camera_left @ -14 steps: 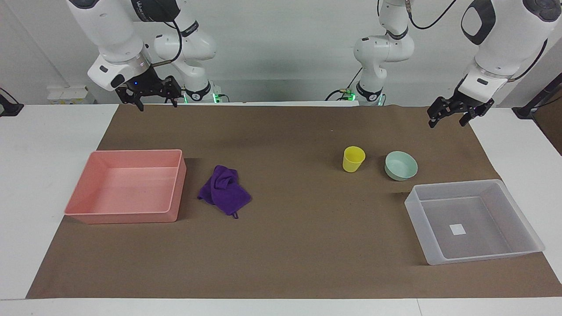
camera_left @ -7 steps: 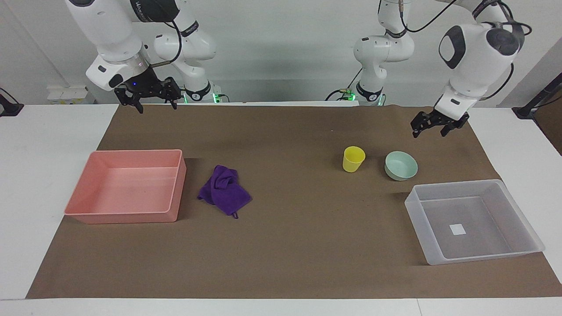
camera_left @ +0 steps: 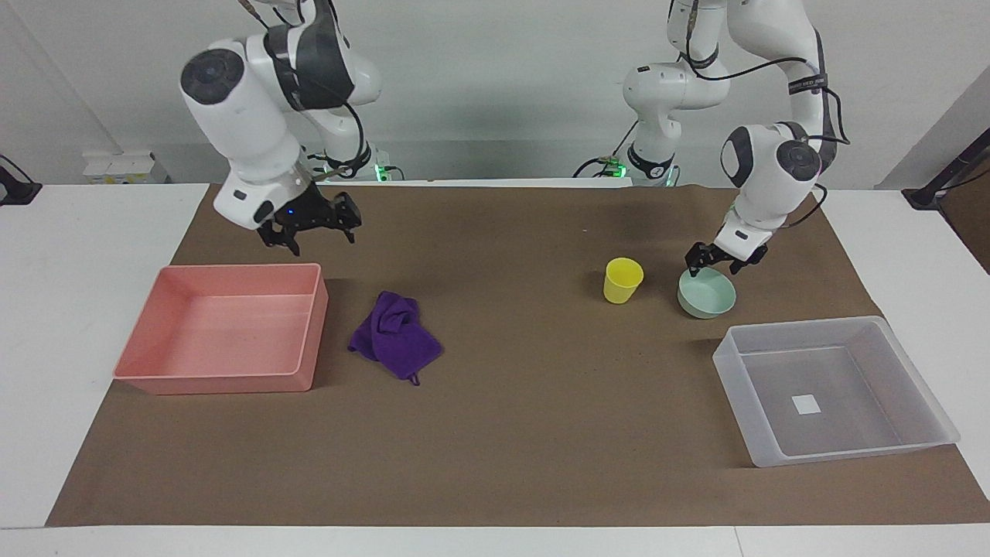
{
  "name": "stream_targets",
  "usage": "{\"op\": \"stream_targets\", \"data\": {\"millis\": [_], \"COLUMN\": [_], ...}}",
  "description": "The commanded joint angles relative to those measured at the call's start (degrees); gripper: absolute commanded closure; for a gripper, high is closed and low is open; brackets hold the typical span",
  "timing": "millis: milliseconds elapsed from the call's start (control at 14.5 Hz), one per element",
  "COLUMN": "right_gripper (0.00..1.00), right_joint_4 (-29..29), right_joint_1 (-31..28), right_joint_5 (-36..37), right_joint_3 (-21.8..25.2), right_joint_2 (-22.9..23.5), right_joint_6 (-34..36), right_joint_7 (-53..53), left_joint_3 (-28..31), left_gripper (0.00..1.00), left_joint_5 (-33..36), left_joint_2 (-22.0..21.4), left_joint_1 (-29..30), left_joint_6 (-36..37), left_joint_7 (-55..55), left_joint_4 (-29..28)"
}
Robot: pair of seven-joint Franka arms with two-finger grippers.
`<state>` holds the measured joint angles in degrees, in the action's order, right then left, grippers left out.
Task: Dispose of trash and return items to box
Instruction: 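Lift the bowl into the clear box while the right gripper grasps the cloth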
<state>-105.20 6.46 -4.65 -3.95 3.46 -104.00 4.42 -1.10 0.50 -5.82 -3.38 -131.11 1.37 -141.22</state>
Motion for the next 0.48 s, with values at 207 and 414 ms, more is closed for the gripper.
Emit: {"op": "stream_targets", "data": {"millis": [207, 414], "right_gripper": [0.01, 0.12], "right_joint_4": [-1.5, -5.0], "right_joint_1": [3.6, 4.9], "right_joint_5": [0.0, 0.0], "right_joint_3": [-0.2, -0.2], "right_joint_2": [12.3, 15.7], "right_joint_6": [-15.7, -24.5], "right_joint_7": [-0.3, -0.4], "left_joint_3": [0.2, 0.2], "left_gripper": [1.0, 1.0], "left_joint_5": [0.4, 0.4], "left_joint_2": [-0.3, 0.0], "left_joint_1": [0.5, 0.6], "left_joint_6": [-1.0, -0.2], "left_joint_7": [-0.8, -0.5], "left_joint_4": [-0.5, 0.6]}}
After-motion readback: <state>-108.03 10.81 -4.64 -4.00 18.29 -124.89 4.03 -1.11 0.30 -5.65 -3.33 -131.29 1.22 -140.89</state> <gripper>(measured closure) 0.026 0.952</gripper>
